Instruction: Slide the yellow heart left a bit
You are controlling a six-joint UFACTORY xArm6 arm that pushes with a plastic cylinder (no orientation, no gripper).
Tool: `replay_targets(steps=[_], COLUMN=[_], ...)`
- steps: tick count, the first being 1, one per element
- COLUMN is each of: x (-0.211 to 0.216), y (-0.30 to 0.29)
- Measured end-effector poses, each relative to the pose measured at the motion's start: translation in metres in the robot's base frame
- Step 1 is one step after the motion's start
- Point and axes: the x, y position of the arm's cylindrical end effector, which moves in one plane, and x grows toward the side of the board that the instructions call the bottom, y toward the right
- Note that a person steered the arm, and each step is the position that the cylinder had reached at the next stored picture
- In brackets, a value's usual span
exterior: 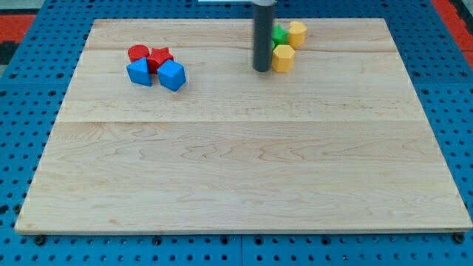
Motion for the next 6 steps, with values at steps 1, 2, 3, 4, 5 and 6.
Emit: replay_targets(steps=[1,2,3,4,5,6], x=[0.01,-0.009,-0.03,-0.023,-0.104,-0.106], y=[-0.003,0.033,0.048,0.094,0.122,0.096])
